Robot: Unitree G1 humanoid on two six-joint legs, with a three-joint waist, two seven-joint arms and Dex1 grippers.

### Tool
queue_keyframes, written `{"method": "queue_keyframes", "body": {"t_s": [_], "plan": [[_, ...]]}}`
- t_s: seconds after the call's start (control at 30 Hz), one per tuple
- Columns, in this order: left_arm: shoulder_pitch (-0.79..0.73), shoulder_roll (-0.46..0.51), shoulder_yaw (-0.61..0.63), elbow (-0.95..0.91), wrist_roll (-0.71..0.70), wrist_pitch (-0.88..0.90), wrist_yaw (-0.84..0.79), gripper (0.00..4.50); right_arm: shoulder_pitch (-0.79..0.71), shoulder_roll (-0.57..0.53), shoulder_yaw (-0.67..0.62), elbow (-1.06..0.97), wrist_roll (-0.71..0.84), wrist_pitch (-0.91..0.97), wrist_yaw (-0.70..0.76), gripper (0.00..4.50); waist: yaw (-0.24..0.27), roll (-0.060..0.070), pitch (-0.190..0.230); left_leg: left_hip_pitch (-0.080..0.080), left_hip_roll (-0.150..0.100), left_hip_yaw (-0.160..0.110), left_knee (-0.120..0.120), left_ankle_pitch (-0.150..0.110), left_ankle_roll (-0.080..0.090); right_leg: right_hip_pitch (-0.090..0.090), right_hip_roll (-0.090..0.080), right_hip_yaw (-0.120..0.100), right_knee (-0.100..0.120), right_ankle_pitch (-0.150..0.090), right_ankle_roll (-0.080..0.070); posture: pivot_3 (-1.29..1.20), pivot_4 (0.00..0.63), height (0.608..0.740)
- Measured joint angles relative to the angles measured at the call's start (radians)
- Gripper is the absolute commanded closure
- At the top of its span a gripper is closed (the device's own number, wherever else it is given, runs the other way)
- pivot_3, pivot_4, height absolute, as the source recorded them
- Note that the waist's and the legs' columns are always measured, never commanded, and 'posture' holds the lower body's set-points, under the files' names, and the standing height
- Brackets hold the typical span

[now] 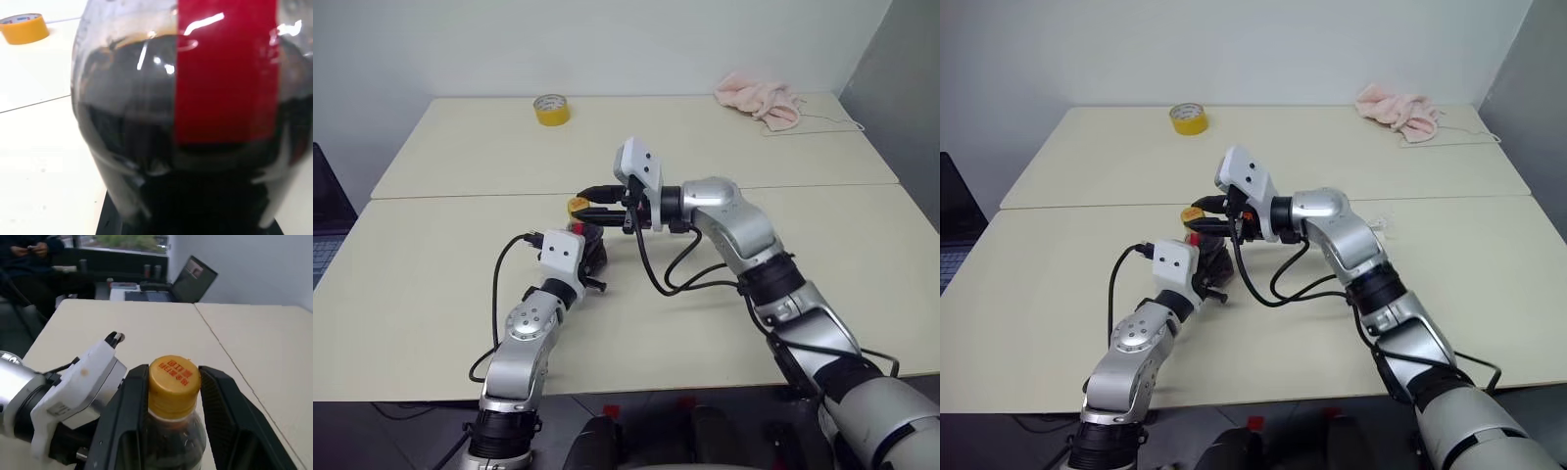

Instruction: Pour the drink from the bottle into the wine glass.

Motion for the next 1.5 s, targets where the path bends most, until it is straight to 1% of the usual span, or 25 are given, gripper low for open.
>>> {"method": "queue_keyframes", "body": {"t_s": [0.1, 0.17, 0.23, 0.27, 0.33, 0.43, 0.53, 0.63, 0.73, 0.8, 0.87, 0.9, 0.93, 1.0, 1.07, 1.13, 1.23, 1.33, 1.5], "plan": [[0.004, 0.003, 0.009, 0.0, 0.0, 0.007, 0.004, 3.73, -0.094, 0.031, 0.001, 0.188, -0.041, -0.144, 0.056, 3.28, 0.0, 0.0, 0.0, 0.0, 0.0, 0.0, 0.0, 0.0, 0.0, 0.0, 0.0, 0.0, 0.0, 0.0, 0.0, 0.0, 0.15, 0.74], [0.009, 0.003, 0.009, 0.0, 0.0, 0.008, 0.005, 3.73, -0.146, 0.042, 0.0, 0.292, -0.072, -0.223, 0.086, 3.65, 0.001, 0.0, 0.0, 0.0, 0.0, 0.0, 0.0, 0.0, 0.0, 0.0, -0.001, 0.0, -0.001, 0.0, 0.0, 0.0, 0.15, 0.74], [0.012, 0.003, 0.01, 0.0, 0.0, 0.012, 0.005, 3.73, -0.182, 0.066, -0.007, 0.377, -0.078, -0.286, 0.109, 4.31, 0.001, 0.0, 0.0, 0.0, 0.0, 0.0, 0.001, 0.0, 0.0, 0.0, -0.001, 0.0, -0.001, 0.0, 0.0, 0.0, 0.15, 0.74], [0.011, 0.003, 0.01, 0.0, 0.0, 0.012, 0.005, 3.73, -0.19, 0.071, -0.008, 0.396, -0.08, -0.302, 0.114, 4.5, 0.001, 0.0, 0.0, 0.0, 0.0, 0.0, 0.001, 0.0, -0.001, 0.001, -0.001, 0.0, -0.001, 0.0, 0.0, 0.0, 0.15, 0.74], [0.016, 0.001, -0.007, -0.011, 0.0, 0.009, -0.001, 3.74, -0.216, 0.069, -0.047, 0.451, -0.096, -0.326, 0.102, 4.5, 0.006, 0.0, 0.0, 0.0, -0.001, -0.001, 0.001, 0.0, -0.001, 0.001, -0.002, -0.001, -0.001, 0.0, 0.0, 0.0, 0.15, 0.74], [0.021, 0.001, -0.021, -0.015, 0.0, 0.007, -0.012, 3.74, -0.218, 0.064, -0.072, 0.483, -0.11, -0.334, 0.113, 4.5, 0.006, 0.0, 0.0, -0.001, -0.001, 0.0, 0.002, 0.0, -0.001, 0.001, -0.002, 0.0, 0.0, 0.0, 0.0, 0.0, 0.15, 0.74], [0.02, 0.001, -0.021, -0.015, 0.0, 0.007, -0.017, 3.74, -0.218, 0.061, -0.09, 0.481, -0.115, -0.328, 0.13, 3.89, 0.004, 0.0, 0.0, 0.0, 0.0, 0.0, 0.001, 0.0, -0.001, 0.0, -0.001, 0.0, 0.0, 0.0, 0.0, 0.0, 0.15, 0.74], [0.017, 0.001, -0.021, -0.015, 0.0, 0.007, -0.018, 3.74, -0.204, 0.052, -0.121, 0.44, -0.1, -0.265, 0.163, 2.89, 0.004, 0.0, 0.0, -0.001, 0.0, 0.0, 0.001, 0.0, -0.001, 0.0, -0.001, 0.0, 0.0, 0.0, 0.0, 0.0, 0.15, 0.74], [0.006, 0.001, -0.022, -0.015, 0.0, 0.006, -0.018, 3.74, -0.16, 0.039, -0.156, 0.339, -0.057, -0.154, 0.178, 1.82, 0.004, 0.0, 0.0, -0.001, 0.0, -0.001, 0.001, 0.0, -0.001, 0.0, -0.002, 0.0, 0.0, 0.0, 0.0, 0.0, 0.15, 0.74], [0.004, 0.002, -0.02, -0.015, 0.001, 0.004, -0.018, 3.74, -0.125, 0.017, -0.17, 0.252, -0.03, -0.082, 0.177, 1.13, 0.005, 0.0, 0.0, -0.001, -0.001, 0.0, 0.002, 0.001, -0.001, 0.0, -0.002, 0.0, 0.0, 0.0, 0.0, 0.0, 0.15, 0.74], [0.002, 0.0, -0.02, -0.015, 0.0, 0.003, -0.017, 3.74, -0.057, -0.01, -0.182, 0.095, -0.007, 0.008, 0.157, 0.43, 0.007, 0.0, 0.0, -0.001, -0.001, -0.001, 0.002, 0.0, -0.001, 0.001, -0.002, -0.001, 0.0, 0.0, 0.0, 0.0, 0.15, 0.74], [0.001, 0.0, -0.017, -0.014, 0.001, 0.003, -0.016, 3.74, -0.017, -0.017, -0.19, 0.016, 0.009, 0.059, 0.135, 0.29, 0.007, 0.0, 0.0, -0.002, -0.001, -0.001, 0.001, 0.001, -0.001, 0.0, -0.002, 0.0, 0.0, 0.0, 0.0, 0.0, 0.15, 0.74], [0.001, -0.001, -0.016, -0.014, 0.001, 0.001, -0.014, 3.74, 0.052, -0.018, -0.201, -0.101, 0.023, 0.122, 0.087, 0.05, 0.008, 0.0, 0.0, -0.002, -0.001, -0.001, 0.002, 0.0, -0.001, 0.0, -0.003, -0.001, 0.0, 0.0, 0.0, 0.0, 0.15, 0.74], [0.001, -0.002, -0.012, -0.014, 0.001, -0.002, -0.01, 3.74, 0.172, -0.004, -0.199, -0.272, 0.034, 0.22, -0.013, 0.0, 0.007, 0.0, 0.0, -0.002, -0.001, -0.001, 0.001, 0.0, -0.001, 0.0, -0.005, 0.0, 0.0, 0.0, 0.0, 0.0, 0.15, 0.74], [0.001, -0.008, -0.014, -0.014, 0.0, -0.007, -0.006, 3.74, 0.251, 0.031, -0.198, -0.379, 0.032, 0.295, -0.123, 0.0, 0.004, 0.0, 0.0, -0.002, -0.001, 0.0, 0.001, 0.001, -0.001, -0.001, -0.004, 0.0, 0.002, 0.0, 0.0, 0.0, 0.15, 0.74], [0.001, -0.015, -0.014, -0.014, 0.0, -0.019, -0.001, 3.74, 0.288, 0.064, -0.197, -0.46, 0.02, 0.34, -0.226, 0.0, 0.003, 0.0, 0.0, -0.001, 0.0, -0.001, 0.001, 0.001, -0.001, -0.001, -0.003, 0.0, 0.003, 0.0, 0.0, 0.0, 0.15, 0.74], [0.002, -0.015, -0.013, -0.014, 0.0, -0.025, 0.003, 3.74, 0.302, 0.115, -0.183, -0.528, 0.009, 0.374, -0.343, 0.0, 0.003, 0.0, 0.0, -0.001, -0.001, 0.0, 0.001, 0.001, -0.001, -0.001, -0.001, 0.0, 0.003, 0.0, 0.0, 0.0, 0.15, 0.74], [0.004, -0.015, -0.014, -0.014, 0.0, -0.033, 0.003, 3.74, 0.306, 0.147, -0.17, -0.557, 0.011, 0.398, -0.409, 0.0, 0.004, 0.0, 0.0, -0.001, -0.001, 0.0, 0.001, 0.001, -0.001, -0.001, -0.001, 0.0, 0.002, 0.0, 0.0, 0.0, 0.15, 0.74], [0.009, -0.015, -0.014, -0.012, 0.001, -0.041, 0.003, 3.74, 0.306, 0.144, -0.155, -0.562, 0.011, 0.414, -0.446, 0.0, 0.006, 0.0, 0.0, -0.001, -0.001, -0.001, 0.002, 0.001, -0.001, -0.001, -0.001, 0.0, 0.002, 0.0, 0.0, 0.0, 0.15, 0.74]]}}
